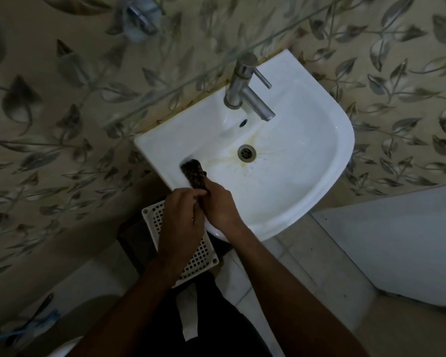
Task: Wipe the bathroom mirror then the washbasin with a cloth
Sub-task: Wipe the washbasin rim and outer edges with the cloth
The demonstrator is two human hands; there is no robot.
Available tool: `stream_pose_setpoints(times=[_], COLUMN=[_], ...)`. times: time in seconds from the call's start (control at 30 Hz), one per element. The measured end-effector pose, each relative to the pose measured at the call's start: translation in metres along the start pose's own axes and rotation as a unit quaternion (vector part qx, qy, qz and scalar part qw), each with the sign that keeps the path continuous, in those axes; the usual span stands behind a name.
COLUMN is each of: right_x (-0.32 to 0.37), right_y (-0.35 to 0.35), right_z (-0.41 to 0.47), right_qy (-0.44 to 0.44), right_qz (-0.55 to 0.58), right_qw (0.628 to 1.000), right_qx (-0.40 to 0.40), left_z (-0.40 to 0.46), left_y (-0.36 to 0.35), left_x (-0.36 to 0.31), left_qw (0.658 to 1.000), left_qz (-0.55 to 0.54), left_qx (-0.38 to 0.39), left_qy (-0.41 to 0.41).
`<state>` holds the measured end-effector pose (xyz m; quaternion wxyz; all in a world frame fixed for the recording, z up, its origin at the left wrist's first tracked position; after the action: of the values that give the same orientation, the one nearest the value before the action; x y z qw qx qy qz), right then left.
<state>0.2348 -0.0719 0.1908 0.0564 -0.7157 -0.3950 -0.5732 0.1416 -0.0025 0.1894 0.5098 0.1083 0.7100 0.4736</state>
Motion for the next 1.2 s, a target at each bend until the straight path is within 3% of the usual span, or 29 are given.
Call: stream_pose_setpoints(times=[0.2,0.33,0.43,0.53,0.6,0.67,0.77,0.9,1.0,1.1,1.2], right_x=[-0.07,-0.073,-0.06,-0.043,-0.039,-0.049,-0.074,-0.082,-0.068,-0.052,-0.055], right_y=[0.078,0.102,0.072,0.033,0.028,0.04,0.081,0.134,0.125,0.106,0.114], right_z=[-0.018,-0.004,-0.007,-0.016,-0.015,-0.011,-0.008,0.0,-0.004,-0.026,-0.03], right_qy=[-0.069,-0.135,-0.147,-0.067,-0.033,-0.044,-0.073,-0.097,-0.1,-0.088,-0.061], right_qz=[-0.232,-0.359,-0.305,-0.167,-0.126,-0.145,-0.268,-0.441,-0.406,-0.274,-0.22], right_qw=[0.966,0.923,0.941,0.982,0.989,0.985,0.956,0.892,0.908,0.953,0.964], right_qx=[0.095,0.038,0.018,0.051,0.067,0.082,0.093,0.024,0.009,0.092,0.138], left_z=[-0.006,-0.007,0.0,0.01,0.016,0.019,0.02,0.022,0.027,0.036,0.044], left_y=[-0.015,-0.016,-0.016,-0.023,-0.027,-0.027,-0.028,-0.039,-0.053,-0.061,-0.059], left_x=[-0.016,-0.025,-0.022,-0.011,-0.007,-0.007,-0.021,-0.063,-0.091,-0.099,-0.096], left_qw=[0.986,0.981,0.98,0.976,0.976,0.978,0.98,0.975,0.965,0.966,0.968], left_qz=[0.075,0.083,0.099,0.131,0.143,0.133,0.105,0.067,0.075,0.05,0.019], left_qx=[0.024,0.058,0.06,0.081,0.097,0.098,0.092,0.132,0.191,0.222,0.221], left_qy=[-0.145,-0.163,-0.164,-0.152,-0.136,-0.125,-0.14,-0.167,-0.166,-0.12,-0.121])
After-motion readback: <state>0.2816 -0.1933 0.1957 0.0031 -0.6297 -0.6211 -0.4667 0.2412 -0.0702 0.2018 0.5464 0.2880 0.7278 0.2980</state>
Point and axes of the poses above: each hand's wrist, its own z-axis towards the middle knuckle, its own y-axis out of the back of the hand, x = y × z, the point moved 1 cm from there along z, towards the middle knuckle, and after that the axes turned 15 degrees about z, right-handed, at the moved point
